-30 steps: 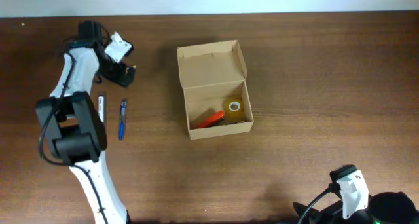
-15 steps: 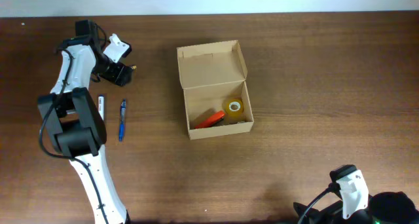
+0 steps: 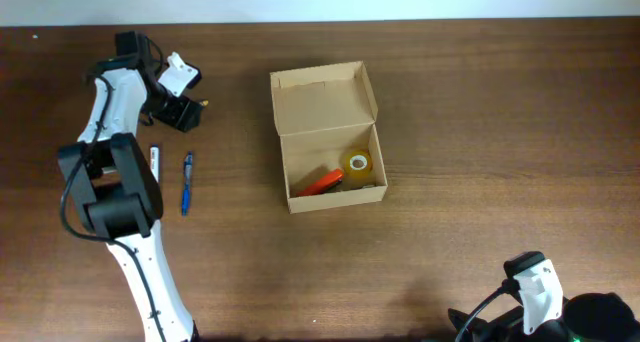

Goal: Pack container
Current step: 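Grasp the correction tape dispenser with the left gripper and lift, then carry the correction tape into the box and open the left gripper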

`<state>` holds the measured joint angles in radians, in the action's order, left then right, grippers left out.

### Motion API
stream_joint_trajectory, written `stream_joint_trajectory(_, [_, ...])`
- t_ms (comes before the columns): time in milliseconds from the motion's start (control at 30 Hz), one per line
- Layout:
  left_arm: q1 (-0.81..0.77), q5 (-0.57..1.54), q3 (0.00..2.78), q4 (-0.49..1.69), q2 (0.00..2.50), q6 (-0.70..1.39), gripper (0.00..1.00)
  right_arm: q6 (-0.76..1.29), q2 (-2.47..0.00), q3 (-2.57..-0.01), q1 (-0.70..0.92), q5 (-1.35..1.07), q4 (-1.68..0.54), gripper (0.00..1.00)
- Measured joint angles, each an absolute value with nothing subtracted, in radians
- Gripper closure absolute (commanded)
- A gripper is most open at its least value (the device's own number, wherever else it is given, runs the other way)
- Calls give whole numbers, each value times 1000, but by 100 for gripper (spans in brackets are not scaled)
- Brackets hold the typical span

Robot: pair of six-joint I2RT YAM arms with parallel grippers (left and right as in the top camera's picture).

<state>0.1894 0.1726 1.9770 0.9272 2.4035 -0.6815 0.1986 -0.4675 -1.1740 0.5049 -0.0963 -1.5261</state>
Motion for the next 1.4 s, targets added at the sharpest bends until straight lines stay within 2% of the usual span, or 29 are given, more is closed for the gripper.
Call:
stream_joint_trajectory(133, [189,172,1979,920,2413,-685,23,198,-467,-1174,505,-96,-1526,1])
stream_joint_trajectory(233, [189,169,1979,918,2413,-685,38,198,-467,-1174,505,-96,-1526,1])
stream_joint_trajectory(300, [189,168,1979,917,2414,-688,53,198,-467,-1174,505,-96,-1526,1])
stream_joint_trajectory(433, [189,168,1979,916,2415,-692,57,198,-467,-1174,505,-96,-1526,1])
stream_joint_trajectory(767, [189,168,1981,920,2415,-635,80,199,-467,-1174,505,-96,-1526,1])
stream_joint_trajectory(933, [184,165,2032,1038,2415,-583,92,198,-467,-1174,505,-96,-1526,1])
stream_joint_trajectory(1100, [156,165,2141,1135,2408,-570,98,198,-467,-1174,505,-96,-1526,1])
stream_joint_trajectory(1400, [13,161,2174,1202,2202,-562,98,199,-467,-1174,505,-96,-1526,1])
